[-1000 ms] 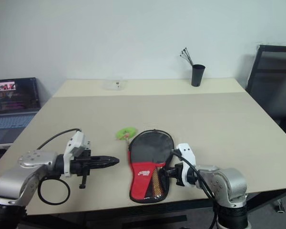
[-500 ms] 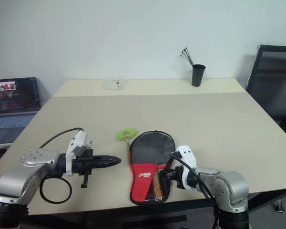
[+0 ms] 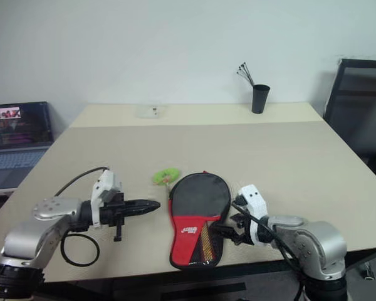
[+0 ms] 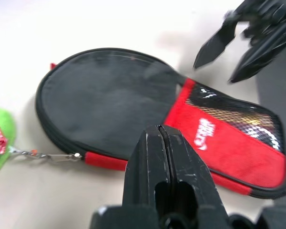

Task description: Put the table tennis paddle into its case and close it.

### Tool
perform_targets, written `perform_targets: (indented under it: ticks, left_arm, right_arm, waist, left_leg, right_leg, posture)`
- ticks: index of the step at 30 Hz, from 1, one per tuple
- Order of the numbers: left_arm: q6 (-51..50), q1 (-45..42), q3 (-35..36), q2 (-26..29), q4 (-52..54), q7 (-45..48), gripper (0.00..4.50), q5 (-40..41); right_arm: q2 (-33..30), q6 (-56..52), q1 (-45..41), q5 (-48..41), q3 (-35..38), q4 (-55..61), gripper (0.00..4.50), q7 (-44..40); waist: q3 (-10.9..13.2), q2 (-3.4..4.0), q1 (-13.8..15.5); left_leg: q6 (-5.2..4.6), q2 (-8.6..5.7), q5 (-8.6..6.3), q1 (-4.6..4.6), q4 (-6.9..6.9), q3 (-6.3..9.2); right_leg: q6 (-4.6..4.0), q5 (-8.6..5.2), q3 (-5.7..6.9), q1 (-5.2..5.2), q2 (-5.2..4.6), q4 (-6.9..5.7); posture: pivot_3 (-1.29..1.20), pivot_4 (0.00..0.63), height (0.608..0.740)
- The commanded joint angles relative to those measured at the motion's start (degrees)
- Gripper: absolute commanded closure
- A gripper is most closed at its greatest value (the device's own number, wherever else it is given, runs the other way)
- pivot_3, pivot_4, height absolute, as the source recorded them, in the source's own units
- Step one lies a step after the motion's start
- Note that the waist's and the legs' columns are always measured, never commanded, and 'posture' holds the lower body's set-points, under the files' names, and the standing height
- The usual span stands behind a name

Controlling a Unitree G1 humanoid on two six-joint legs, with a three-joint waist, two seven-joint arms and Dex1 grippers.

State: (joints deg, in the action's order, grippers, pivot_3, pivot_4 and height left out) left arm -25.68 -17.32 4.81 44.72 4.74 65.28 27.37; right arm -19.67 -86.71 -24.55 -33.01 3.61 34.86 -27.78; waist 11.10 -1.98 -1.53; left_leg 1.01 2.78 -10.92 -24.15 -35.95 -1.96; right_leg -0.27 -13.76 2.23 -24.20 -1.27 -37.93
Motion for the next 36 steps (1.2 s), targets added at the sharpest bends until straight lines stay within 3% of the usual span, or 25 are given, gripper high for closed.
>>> perform_targets:
  ticks: [1, 5, 10, 11, 13, 16, 24, 36]
  left_arm:
    - [1.40, -2.22, 0.46, 0.12, -1.93, -2.71, 4.50, -2.44]
    - [2.29, -4.18, -0.32, -0.78, -5.07, -5.51, 4.50, -5.04]
    - [3.44, -5.97, -0.86, -1.46, -8.73, -7.05, 4.50, -7.27]
    - [2.96, -6.57, -0.60, -1.76, -9.50, -7.91, 4.32, -7.44]
    - [2.35, -8.15, 0.08, -2.61, -11.36, -10.11, 3.93, -7.91]
    - [2.45, -10.49, 0.65, -4.23, -13.60, -13.47, 2.87, -8.61]
    - [2.23, -18.77, 0.46, -10.78, -23.39, -21.91, 0.05, -10.53]
    - [1.23, -29.98, -0.06, -17.16, -43.85, -26.83, 0.05, -12.91]
  right_arm:
    - [-2.42, 8.21, -4.66, -2.67, -0.60, 1.00, 0.02, -4.95]
    - [-1.98, 15.84, -7.33, -2.75, -4.69, -2.92, 0.02, -8.00]
    - [-0.03, 26.37, -8.64, 5.32, -15.26, -12.52, 0.02, -5.96]
    - [0.26, 27.95, -8.70, 6.50, -16.77, -13.72, 0.00, -5.93]
    - [0.75, 30.92, -8.90, 8.74, -19.81, -15.70, 0.00, -5.94]
    - [1.27, 35.82, -8.96, 12.50, -23.74, -18.29, 0.00, -6.01]
    - [5.48, 40.11, -9.20, 16.17, -25.86, -22.16, 0.00, -5.04]
    - [6.43, 40.59, -8.68, 17.70, -25.64, -22.95, 0.00, -4.89]
  waist:
    - [0.00, -0.01, -0.07]
    - [-0.01, -0.02, 0.01]
    - [-0.01, -0.02, -0.08]
    - [-0.01, -0.02, -0.04]
    - [0.00, -0.03, -0.02]
    - [0.00, -0.03, 0.07]
    - [-0.03, -0.07, 0.13]
    - [-0.03, -0.09, 0.10]
  left_leg:
    - [0.00, -0.02, 0.00, 0.01, 0.00, 0.00]
    - [0.00, -0.05, -0.01, 0.00, 0.08, 0.04]
    - [0.02, -0.05, -0.01, -0.02, 0.06, -0.01]
    - [0.01, -0.05, -0.01, -0.02, 0.05, -0.01]
    - [0.01, -0.04, -0.01, -0.02, 0.04, 0.00]
    - [0.01, -0.04, -0.01, -0.07, 0.01, 0.01]
    - [0.02, -0.06, -0.01, -0.10, -0.06, 0.00]
    - [0.02, -0.14, -0.01, -0.09, -0.10, -0.01]
  right_leg:
    - [0.00, 0.00, 0.01, 0.00, 0.01, 0.01]
    - [-0.01, -0.01, 0.06, 0.00, 0.07, 0.06]
    - [-0.01, -0.01, 0.04, -0.02, 0.09, 0.04]
    - [-0.01, -0.01, 0.04, -0.02, 0.09, 0.03]
    - [-0.01, -0.01, 0.05, -0.02, 0.09, 0.01]
    - [-0.01, 0.00, 0.07, -0.01, 0.10, 0.01]
    - [0.03, 0.02, 0.08, -0.01, 0.08, -0.04]
    - [0.03, 0.02, 0.11, 0.00, 0.12, -0.07]
  posture:
    - [0.00, 0.150, 0.740]
    - [0.00, 0.150, 0.740]
    - [0.00, 0.150, 0.740]
    - [0.00, 0.150, 0.740]
    - [0.00, 0.150, 0.740]
    - [0.00, 0.150, 0.740]
    - [0.00, 0.150, 0.740]
    - [0.00, 0.150, 0.740]
